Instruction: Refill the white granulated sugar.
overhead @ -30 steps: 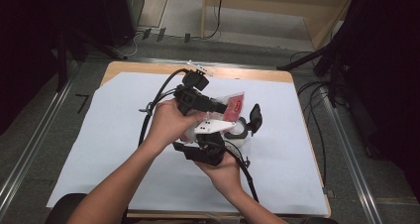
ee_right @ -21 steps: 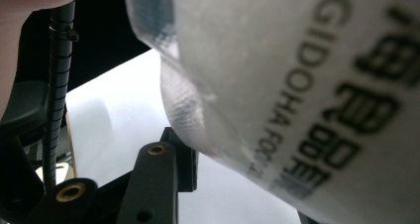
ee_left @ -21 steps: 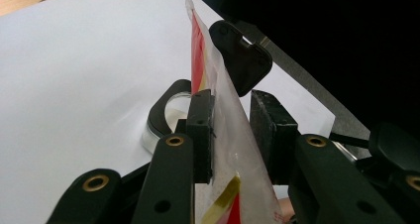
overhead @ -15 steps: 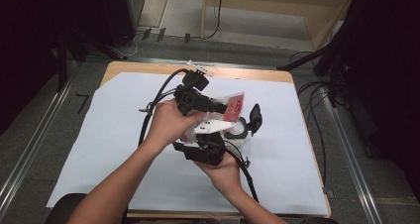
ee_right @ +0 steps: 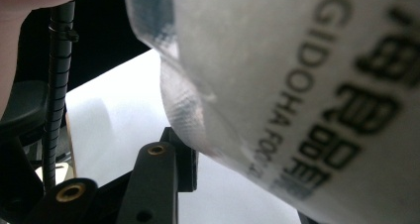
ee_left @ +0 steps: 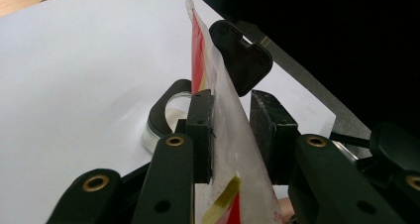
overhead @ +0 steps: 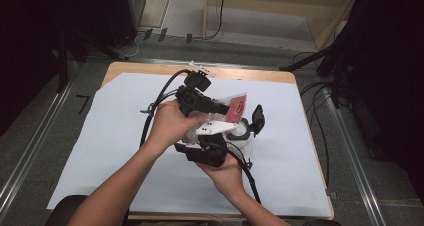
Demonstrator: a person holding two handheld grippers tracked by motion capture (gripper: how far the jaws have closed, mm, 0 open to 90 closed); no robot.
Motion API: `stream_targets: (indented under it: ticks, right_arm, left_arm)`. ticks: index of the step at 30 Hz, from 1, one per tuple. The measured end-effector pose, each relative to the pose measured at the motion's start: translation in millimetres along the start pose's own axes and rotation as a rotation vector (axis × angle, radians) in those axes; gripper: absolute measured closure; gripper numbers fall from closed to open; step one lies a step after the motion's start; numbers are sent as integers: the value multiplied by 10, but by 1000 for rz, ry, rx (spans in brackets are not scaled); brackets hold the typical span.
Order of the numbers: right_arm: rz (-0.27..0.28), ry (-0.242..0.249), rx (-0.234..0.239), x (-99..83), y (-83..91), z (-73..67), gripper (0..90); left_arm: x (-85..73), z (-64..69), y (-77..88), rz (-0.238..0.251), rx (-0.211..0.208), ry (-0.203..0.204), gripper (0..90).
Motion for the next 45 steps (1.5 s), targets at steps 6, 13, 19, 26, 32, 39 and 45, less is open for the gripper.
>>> stream_targets:
  ticks: [6, 13, 19, 26, 32, 39, 45]
  right_arm:
    - [1, 1, 0, 0, -1, 1, 641]
    - [2, 1, 1, 2, 2, 3, 641]
    - [1, -1, -1, 7, 3, 3, 641]
    - [-8, 7, 0, 9, 8, 0, 640]
    - [-5, 10, 1, 28, 14, -3, 641]
    - [-10, 15, 7, 43, 15, -19, 641]
    - [-15, 12, 9, 39, 10, -13, 640]
  left_arm:
    - [1, -1, 0, 0, 0, -1, 716]
    - [7, 10, -8, 0, 3, -4, 716]
    - [13, 3, -9, -5, -1, -4, 714]
    - [18, -15, -8, -13, 5, 6, 714]
    - [32, -9, 4, -18, 1, 15, 715]
    - [40, -13, 20, -16, 0, 17, 714]
    - [40, -29, 14, -20, 3, 17, 715]
Point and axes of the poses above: each handheld gripper's, and its own axes: y roughly backward along the jaws, x roughly out of its top, z roughly to its right, the point moved 6 cm from there along -y, roughly forward along the jaws, and after that the axes turned 11 degrees about z, right-handed, at the moved point
